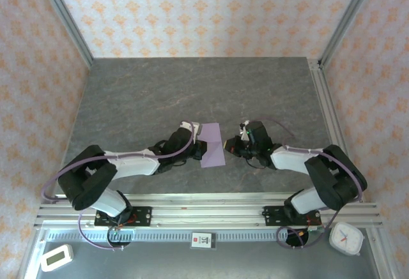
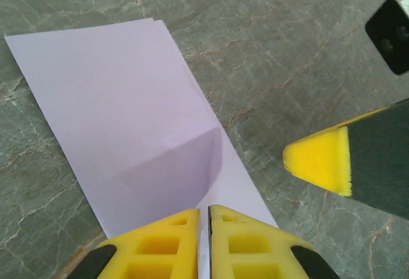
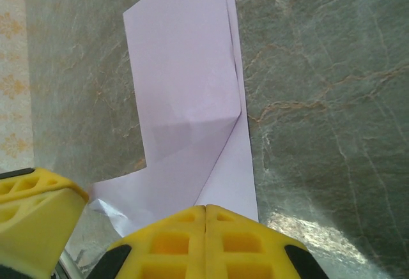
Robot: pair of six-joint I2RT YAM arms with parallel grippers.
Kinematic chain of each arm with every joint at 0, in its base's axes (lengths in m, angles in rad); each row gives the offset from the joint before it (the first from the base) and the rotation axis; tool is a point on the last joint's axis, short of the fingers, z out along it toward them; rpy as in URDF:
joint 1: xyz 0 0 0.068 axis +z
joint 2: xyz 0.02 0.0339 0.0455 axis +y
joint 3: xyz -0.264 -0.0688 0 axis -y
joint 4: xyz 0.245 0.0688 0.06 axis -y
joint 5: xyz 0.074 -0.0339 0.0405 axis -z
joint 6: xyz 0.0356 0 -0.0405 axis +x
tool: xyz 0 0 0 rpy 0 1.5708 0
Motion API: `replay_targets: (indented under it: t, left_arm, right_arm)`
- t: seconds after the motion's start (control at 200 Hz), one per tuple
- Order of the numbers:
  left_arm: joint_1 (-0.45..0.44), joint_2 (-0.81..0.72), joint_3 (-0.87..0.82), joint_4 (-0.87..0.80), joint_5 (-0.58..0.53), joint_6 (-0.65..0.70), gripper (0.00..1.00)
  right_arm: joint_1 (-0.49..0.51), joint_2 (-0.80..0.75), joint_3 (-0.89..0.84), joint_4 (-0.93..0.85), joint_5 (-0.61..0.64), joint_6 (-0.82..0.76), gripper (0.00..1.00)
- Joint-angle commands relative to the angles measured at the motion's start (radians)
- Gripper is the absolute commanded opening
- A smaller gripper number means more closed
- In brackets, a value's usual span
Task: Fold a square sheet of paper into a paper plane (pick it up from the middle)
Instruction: Fold the triangle a second time at the center of the table.
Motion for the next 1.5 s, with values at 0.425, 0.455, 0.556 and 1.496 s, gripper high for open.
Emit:
replay_targets:
  t: [0.425, 0.455, 0.556, 1.496]
  left_arm:
    - [0.028, 0.037, 0.013, 0.133, 0.156, -0.038, 0.14]
    - [0.028, 0.038, 0.014, 0.137, 0.159, -0.04, 0.14]
    - [0.027, 0.047, 0.013, 0.141, 0.164, -0.044, 0.14]
    - [0.068, 0.037, 0.023, 0.078, 0.203, -0.082, 0.32]
  right_arm:
    - [0.006, 0.063, 0.001, 0.064, -0.017, 0.006, 0.0]
    - [0.007, 0.067, -0.002, 0.067, -0.02, 0.005, 0.0]
    - [0.008, 0.078, -0.01, 0.077, -0.021, 0.008, 0.0]
    - [0.029, 0.106, -0.026, 0.101, -0.021, 0.014, 0.0]
